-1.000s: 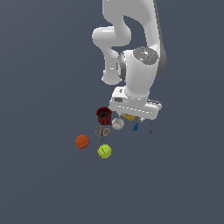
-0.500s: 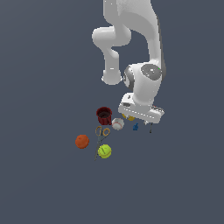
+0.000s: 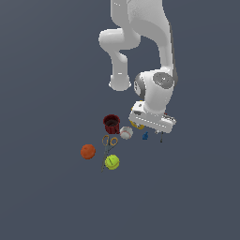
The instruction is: Pick up a designated object from a clutter of objects.
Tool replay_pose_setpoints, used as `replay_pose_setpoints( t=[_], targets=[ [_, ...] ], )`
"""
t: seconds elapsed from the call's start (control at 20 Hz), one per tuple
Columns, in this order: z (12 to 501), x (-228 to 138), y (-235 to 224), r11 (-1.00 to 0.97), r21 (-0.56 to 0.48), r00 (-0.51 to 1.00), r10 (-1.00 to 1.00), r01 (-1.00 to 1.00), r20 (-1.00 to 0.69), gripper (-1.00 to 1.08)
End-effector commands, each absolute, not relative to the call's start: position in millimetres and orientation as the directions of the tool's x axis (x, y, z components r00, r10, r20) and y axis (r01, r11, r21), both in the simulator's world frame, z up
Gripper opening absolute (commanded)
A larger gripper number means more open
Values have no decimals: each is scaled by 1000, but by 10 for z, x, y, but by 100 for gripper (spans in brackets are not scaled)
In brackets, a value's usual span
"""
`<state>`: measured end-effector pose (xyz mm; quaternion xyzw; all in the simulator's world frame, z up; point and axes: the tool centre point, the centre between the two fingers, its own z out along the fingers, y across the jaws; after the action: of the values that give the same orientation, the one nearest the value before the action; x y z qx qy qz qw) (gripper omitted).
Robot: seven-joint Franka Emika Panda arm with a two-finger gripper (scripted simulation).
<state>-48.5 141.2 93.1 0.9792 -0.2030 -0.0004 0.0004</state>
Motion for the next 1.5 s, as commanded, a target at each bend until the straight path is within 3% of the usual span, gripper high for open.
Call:
replay_pose_setpoints(
  t=[0.0, 0.85, 0.9, 1.45],
  targets=[
    [921, -484, 1411, -917, 1, 917, -398, -398, 0, 100],
    [422, -494, 1416, -916, 0, 916, -401, -401, 0, 100],
    [422, -494, 1416, -916, 0, 916, -401, -401, 0, -100],
    [425, -494, 1416, -916, 0, 916, -401, -401, 0, -100]
  ],
)
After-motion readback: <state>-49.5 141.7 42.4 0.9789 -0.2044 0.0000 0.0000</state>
